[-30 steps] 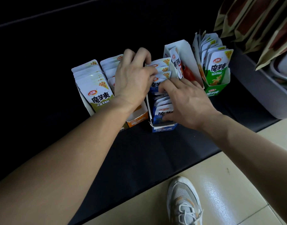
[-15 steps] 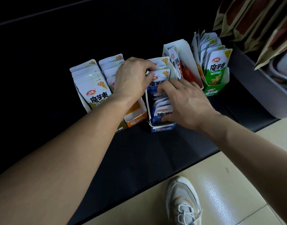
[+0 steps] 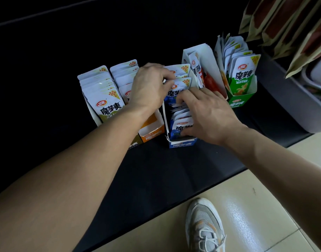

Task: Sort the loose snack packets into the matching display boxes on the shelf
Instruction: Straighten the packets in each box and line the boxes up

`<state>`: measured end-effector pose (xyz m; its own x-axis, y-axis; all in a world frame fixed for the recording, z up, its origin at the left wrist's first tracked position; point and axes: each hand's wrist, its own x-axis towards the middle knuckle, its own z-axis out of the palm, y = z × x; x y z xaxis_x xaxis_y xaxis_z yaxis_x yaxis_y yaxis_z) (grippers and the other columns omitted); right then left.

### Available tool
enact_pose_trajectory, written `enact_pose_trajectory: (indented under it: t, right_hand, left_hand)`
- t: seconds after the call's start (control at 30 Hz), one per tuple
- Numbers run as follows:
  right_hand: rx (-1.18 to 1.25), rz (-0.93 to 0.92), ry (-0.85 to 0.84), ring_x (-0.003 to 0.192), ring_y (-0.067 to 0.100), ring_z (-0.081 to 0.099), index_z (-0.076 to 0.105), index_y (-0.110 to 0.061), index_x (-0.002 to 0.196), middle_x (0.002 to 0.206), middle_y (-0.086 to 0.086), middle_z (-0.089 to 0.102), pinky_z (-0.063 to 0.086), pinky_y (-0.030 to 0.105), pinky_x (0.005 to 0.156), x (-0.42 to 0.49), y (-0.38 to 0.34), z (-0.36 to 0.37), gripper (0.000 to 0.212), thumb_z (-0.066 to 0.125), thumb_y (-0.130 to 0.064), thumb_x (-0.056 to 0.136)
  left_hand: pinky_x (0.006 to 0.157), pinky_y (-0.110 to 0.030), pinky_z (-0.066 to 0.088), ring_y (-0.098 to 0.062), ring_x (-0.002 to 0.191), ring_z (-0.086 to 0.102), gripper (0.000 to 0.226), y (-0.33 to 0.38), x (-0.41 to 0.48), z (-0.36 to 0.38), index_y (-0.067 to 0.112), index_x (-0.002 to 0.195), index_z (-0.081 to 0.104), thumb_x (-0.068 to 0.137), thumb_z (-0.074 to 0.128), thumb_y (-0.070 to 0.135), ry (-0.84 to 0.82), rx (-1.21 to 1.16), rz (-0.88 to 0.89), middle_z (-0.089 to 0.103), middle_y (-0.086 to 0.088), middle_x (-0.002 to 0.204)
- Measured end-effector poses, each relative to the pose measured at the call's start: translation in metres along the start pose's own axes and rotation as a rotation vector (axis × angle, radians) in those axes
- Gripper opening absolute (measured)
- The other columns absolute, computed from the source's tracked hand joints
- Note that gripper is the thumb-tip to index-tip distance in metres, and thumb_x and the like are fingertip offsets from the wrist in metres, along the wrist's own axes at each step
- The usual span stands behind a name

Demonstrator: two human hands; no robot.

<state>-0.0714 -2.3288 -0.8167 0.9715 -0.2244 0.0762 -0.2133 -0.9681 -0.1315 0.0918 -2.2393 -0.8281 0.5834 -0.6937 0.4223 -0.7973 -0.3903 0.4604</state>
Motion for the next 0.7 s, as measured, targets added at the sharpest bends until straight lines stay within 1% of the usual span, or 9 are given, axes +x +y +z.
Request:
enact_pose_trajectory:
  t: [0.1,0.17,0.23,0.33,0.37,0.43,0.5,0.6,0.7]
  right_hand:
    - [0.005,-0.004,0.0,0.101,0.022,0.053,0.046,-0.027,0.114,0.111,-0.005,0.055,0.042,0.041,0.085,0.001,0.0,0.0,0.076,0.09,-0.051,0.056]
    - [0.007,-0.006,-0.008,0.101,0.022,0.052,0.046,-0.027,0.113,0.112,-0.005,0.054,0.041,0.041,0.085,0.002,0.0,0.0,0.076,0.09,-0.051,0.056]
    - [0.009,-0.007,-0.011,0.102,0.022,0.052,0.046,-0.027,0.114,0.113,-0.005,0.054,0.04,0.04,0.085,0.002,0.001,-0.001,0.076,0.09,-0.051,0.056]
    - [0.016,-0.003,-0.017,0.104,0.023,0.053,0.047,-0.027,0.116,0.114,-0.005,0.055,0.04,0.04,0.086,0.003,0.002,-0.001,0.077,0.09,-0.051,0.056]
    - [0.016,-0.002,-0.016,0.106,0.023,0.054,0.048,-0.027,0.118,0.115,-0.005,0.055,0.04,0.04,0.087,0.003,0.002,-0.001,0.078,0.089,-0.051,0.056]
    - [0.001,0.002,-0.025,0.112,0.025,0.054,0.049,-0.027,0.126,0.121,-0.003,0.056,0.04,0.041,0.092,0.005,0.002,-0.002,0.084,0.089,-0.053,0.057]
    - [-0.025,0.005,-0.041,0.118,0.027,0.053,0.049,-0.025,0.135,0.128,0.0,0.054,0.04,0.043,0.097,0.008,0.002,-0.004,0.091,0.088,-0.054,0.058]
    - [-0.05,-0.003,-0.07,0.118,0.029,0.053,0.052,-0.024,0.136,0.13,0.003,0.051,0.039,0.043,0.098,0.014,0.002,-0.008,0.09,0.089,-0.052,0.059]
    - [-0.054,-0.003,-0.11,0.109,0.028,0.059,0.049,-0.024,0.136,0.13,0.004,0.053,0.041,0.039,0.095,0.019,-0.001,-0.01,0.086,0.087,-0.051,0.064]
  left_hand:
    - [0.097,-0.027,0.043,-0.024,0.115,0.063,0.019,0.001,-0.003,-0.002,0.01,0.103,0.08,0.088,0.072,0.019,0.032,-0.006,0.032,0.075,-0.008,0.108]
    - [0.096,-0.027,0.045,-0.023,0.111,0.065,0.018,0.001,-0.004,-0.003,0.009,0.103,0.079,0.089,0.071,0.018,0.032,-0.016,0.052,0.075,-0.008,0.107]
    - [0.091,-0.028,0.049,-0.02,0.102,0.067,0.018,0.001,-0.004,-0.004,0.01,0.103,0.079,0.09,0.07,0.019,0.027,-0.045,0.05,0.075,-0.005,0.105]
    - [0.079,-0.015,0.046,-0.007,0.087,0.059,0.017,0.0,-0.001,-0.005,0.012,0.104,0.078,0.092,0.07,0.02,0.031,-0.109,0.001,0.07,0.004,0.098]
    - [0.078,-0.014,0.046,-0.005,0.085,0.057,0.017,0.001,0.0,-0.005,0.012,0.104,0.078,0.092,0.07,0.019,0.033,-0.125,-0.011,0.067,0.006,0.096]
    - [0.083,-0.025,0.054,-0.01,0.088,0.063,0.017,0.002,0.002,-0.005,0.01,0.103,0.078,0.092,0.069,0.019,0.041,-0.168,-0.02,0.068,0.003,0.097]
    - [0.086,-0.035,0.057,-0.016,0.093,0.068,0.017,0.004,0.005,-0.004,0.009,0.103,0.077,0.091,0.068,0.018,0.051,-0.213,-0.03,0.07,-0.004,0.1]
    - [0.085,-0.038,0.058,-0.017,0.095,0.068,0.016,0.005,0.005,-0.003,0.009,0.103,0.076,0.092,0.068,0.018,0.052,-0.221,-0.024,0.069,-0.006,0.101]
    - [0.086,-0.038,0.058,-0.016,0.097,0.068,0.015,0.002,0.005,-0.005,0.01,0.102,0.075,0.092,0.067,0.018,0.036,-0.228,-0.024,0.068,-0.005,0.102]
